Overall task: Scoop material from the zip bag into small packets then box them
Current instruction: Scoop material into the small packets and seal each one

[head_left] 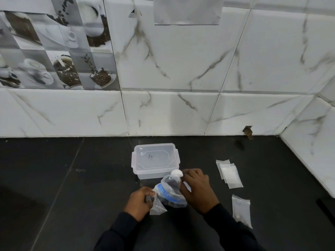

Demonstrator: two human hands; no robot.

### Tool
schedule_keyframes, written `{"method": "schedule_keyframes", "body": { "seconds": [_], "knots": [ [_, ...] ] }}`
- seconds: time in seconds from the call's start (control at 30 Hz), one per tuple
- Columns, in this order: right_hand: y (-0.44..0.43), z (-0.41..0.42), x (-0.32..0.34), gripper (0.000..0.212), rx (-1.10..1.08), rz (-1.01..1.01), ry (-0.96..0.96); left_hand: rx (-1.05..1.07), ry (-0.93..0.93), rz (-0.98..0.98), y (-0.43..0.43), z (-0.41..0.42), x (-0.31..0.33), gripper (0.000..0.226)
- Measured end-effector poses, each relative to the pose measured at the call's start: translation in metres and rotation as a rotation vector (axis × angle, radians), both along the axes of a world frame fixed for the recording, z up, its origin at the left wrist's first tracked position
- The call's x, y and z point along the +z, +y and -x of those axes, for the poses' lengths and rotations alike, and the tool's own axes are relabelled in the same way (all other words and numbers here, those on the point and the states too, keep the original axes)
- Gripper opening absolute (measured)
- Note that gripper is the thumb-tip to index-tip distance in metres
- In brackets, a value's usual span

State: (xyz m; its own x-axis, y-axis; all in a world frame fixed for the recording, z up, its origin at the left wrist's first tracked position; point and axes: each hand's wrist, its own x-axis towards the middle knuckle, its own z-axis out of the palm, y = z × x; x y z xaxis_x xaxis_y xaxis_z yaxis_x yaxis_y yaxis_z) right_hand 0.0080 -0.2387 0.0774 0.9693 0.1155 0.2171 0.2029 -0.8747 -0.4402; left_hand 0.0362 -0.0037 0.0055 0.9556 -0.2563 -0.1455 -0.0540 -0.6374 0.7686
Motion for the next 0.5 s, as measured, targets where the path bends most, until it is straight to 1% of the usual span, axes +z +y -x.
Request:
{"method": "schedule_keyframes", "body": {
  "seconds": [0.03, 0.07, 0.1, 0.13, 0.17, 0.23, 0.3, 0.4, 0.5],
  "knots": [
    [0.002, 0.003, 0.006, 0.011, -0.032, -0.212, 0.009, -0.004, -0.002, 0.001, 0.001, 0.001, -0.003, 0.033],
    [0.002, 0.005, 0.011, 0.01, -0.069, -0.418, 0.05, -0.007, 0.0, 0.0, 0.002, 0.001, -0.004, 0.033],
    [0.0, 0.006, 0.015, 0.012, -0.107, -0.552, 0.085, -0.014, -0.001, 0.005, 0.003, 0.002, -0.005, 0.033],
    [-0.004, 0.006, 0.02, 0.012, -0.121, -0.577, 0.096, -0.019, -0.003, 0.009, 0.004, 0.003, -0.006, 0.033],
    [-0.008, 0.004, 0.023, 0.01, -0.113, -0.532, 0.107, -0.024, -0.007, 0.012, 0.005, 0.004, -0.007, 0.032],
    [-0.019, -0.002, 0.024, 0.01, -0.064, -0.352, 0.147, -0.036, -0.012, 0.015, 0.007, 0.005, -0.008, 0.031],
    [-0.025, -0.012, 0.025, 0.014, 0.001, -0.141, 0.24, -0.049, -0.029, 0.019, 0.008, 0.007, -0.009, 0.032],
    [-0.02, -0.024, 0.025, 0.02, 0.111, 0.108, 0.366, -0.063, -0.058, 0.04, 0.008, 0.007, -0.012, 0.035],
    [-0.002, -0.035, 0.02, 0.021, 0.13, 0.395, 0.364, -0.079, -0.068, 0.054, 0.006, 0.008, -0.009, 0.035]
  ]
}}
